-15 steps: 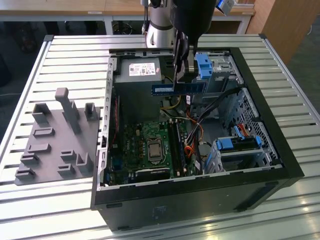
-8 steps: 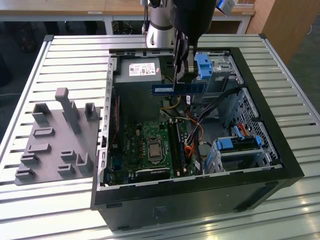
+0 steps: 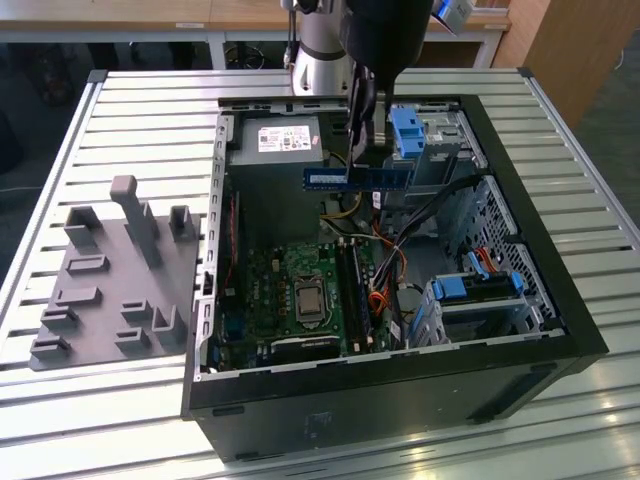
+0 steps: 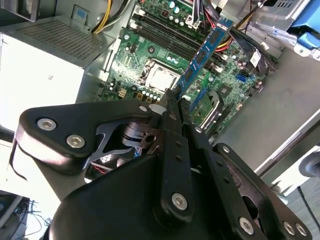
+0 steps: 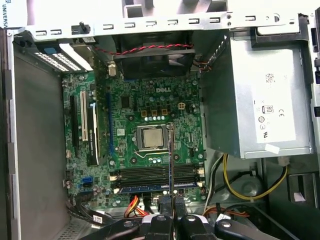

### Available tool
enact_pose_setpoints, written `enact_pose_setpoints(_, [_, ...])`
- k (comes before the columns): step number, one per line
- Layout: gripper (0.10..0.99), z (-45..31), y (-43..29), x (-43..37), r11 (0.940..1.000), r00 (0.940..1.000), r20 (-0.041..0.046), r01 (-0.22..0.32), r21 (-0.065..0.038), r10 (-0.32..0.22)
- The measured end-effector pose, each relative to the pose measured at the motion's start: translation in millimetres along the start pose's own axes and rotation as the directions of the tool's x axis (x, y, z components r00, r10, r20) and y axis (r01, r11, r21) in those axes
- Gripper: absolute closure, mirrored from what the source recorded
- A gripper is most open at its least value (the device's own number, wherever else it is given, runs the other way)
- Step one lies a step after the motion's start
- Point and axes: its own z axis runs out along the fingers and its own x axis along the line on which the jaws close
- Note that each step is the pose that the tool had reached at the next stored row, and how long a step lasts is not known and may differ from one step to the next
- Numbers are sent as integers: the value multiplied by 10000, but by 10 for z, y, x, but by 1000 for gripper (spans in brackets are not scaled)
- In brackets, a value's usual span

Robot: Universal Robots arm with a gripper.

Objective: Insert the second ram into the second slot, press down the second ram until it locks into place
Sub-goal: 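Press down the second ram until it locks into place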

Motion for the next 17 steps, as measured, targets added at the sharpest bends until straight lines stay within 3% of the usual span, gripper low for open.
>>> enact_pose_setpoints(11, [949, 1, 0, 0, 9985, 9985, 9, -556, 9, 556])
enact_pose_setpoints(17, [949, 1, 0, 0, 9937, 9937, 23, -1122, 17, 1122])
